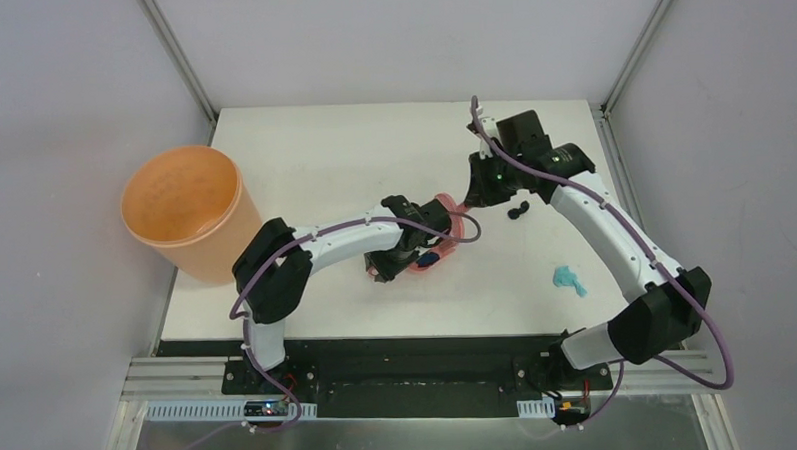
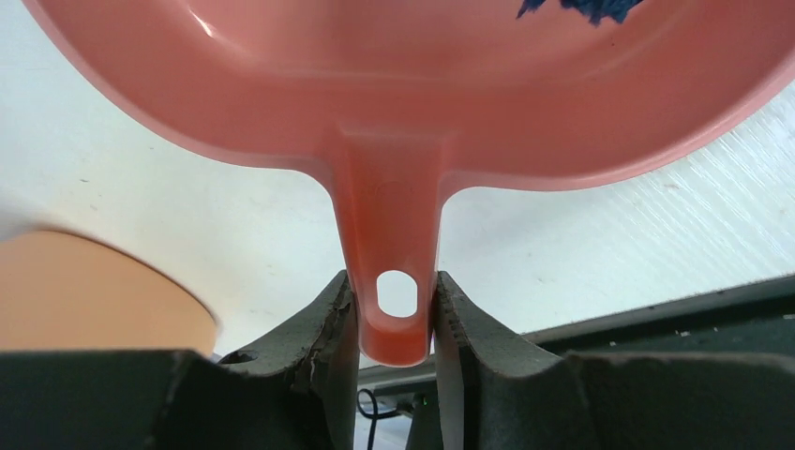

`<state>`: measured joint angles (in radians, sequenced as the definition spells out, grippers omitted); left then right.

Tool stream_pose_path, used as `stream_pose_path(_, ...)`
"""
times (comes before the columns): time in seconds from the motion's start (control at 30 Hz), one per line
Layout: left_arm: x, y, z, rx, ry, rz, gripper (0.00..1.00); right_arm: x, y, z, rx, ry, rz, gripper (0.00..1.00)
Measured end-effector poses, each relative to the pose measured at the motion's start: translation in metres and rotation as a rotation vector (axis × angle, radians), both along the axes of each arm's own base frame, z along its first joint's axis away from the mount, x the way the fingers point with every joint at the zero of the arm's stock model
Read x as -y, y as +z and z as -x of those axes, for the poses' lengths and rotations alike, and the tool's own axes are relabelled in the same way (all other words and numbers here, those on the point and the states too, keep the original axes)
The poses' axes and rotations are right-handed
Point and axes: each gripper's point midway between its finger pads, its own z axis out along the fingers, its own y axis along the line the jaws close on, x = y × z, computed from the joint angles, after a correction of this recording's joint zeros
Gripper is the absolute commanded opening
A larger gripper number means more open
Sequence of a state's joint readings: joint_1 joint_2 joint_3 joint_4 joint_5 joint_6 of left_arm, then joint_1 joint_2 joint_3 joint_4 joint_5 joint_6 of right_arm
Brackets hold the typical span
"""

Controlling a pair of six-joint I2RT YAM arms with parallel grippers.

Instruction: Sweep away the paper scraps from the table

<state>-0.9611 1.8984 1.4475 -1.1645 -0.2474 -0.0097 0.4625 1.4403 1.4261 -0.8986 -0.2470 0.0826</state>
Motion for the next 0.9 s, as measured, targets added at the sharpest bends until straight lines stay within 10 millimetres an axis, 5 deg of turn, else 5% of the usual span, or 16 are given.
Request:
stream_pose_path(0.47, -0.004, -0.002, -0.013, 0.147, 0.062, 0.050, 0.00, 0.053, 0.009, -0.035, 0.148, -0.154, 0.005, 0.00)
stream_pose_path(0.73, -0.019, 0.039, -0.009, 0.233, 0.109, 0.173, 0.00, 0.064, -0.037, -0.035, 0.125, -0.198, -0.075, 0.00)
stream_pose_path(0.9, -0.041, 0.030, -0.008, 0.246, 0.164, 0.193, 0.00, 0.055, -0.064, -0.026, 0.046, -0.166, -0.210, 0.00)
